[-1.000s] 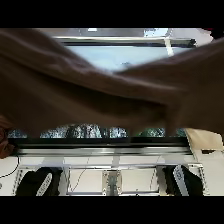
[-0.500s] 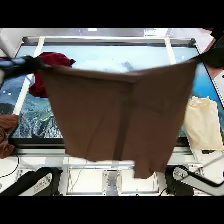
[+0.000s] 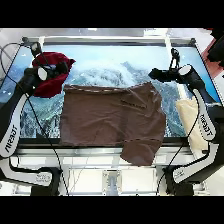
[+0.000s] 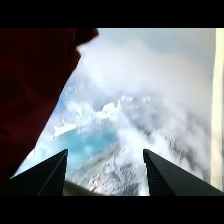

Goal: Fold the shirts.

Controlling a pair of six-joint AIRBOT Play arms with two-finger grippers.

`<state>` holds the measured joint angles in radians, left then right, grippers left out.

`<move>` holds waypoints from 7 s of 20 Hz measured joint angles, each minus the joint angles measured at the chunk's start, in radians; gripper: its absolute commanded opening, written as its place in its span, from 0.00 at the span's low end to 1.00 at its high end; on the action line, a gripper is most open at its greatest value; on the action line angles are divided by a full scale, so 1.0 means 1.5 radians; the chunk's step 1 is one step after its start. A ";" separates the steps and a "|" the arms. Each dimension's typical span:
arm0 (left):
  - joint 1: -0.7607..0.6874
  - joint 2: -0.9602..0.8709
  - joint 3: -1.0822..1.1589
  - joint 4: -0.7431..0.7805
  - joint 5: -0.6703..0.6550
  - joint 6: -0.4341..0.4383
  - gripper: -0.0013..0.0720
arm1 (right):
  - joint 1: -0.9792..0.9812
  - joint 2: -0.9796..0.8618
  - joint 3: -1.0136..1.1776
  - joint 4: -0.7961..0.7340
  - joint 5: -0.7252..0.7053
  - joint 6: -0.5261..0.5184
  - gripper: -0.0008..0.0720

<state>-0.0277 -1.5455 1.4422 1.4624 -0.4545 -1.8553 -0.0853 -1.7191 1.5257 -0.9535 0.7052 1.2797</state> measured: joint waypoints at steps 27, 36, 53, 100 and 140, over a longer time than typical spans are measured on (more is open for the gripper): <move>0.229 0.468 -0.450 -0.239 -0.440 0.185 0.74 | -0.377 0.308 -0.675 -0.066 0.440 0.054 0.63; 0.229 0.469 -0.456 -0.249 -0.453 0.201 0.74 | -0.265 0.304 -0.699 -0.006 0.335 0.039 0.05; 0.230 0.482 -0.718 -0.225 -0.530 -0.087 0.74 | -0.221 0.330 -0.630 0.023 0.392 -0.015 0.05; 0.115 0.224 0.087 -0.125 -0.584 0.309 0.04 | -0.203 0.351 -0.032 0.146 0.459 -0.122 0.05; -0.019 0.022 -0.166 0.041 -0.371 0.137 0.96 | -0.036 0.158 -0.327 -0.170 0.319 -0.041 0.40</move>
<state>-0.0555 -1.5120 1.1938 1.5234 -1.0115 -1.6501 -0.1387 -1.4818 1.0359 -1.2087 1.1835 1.2182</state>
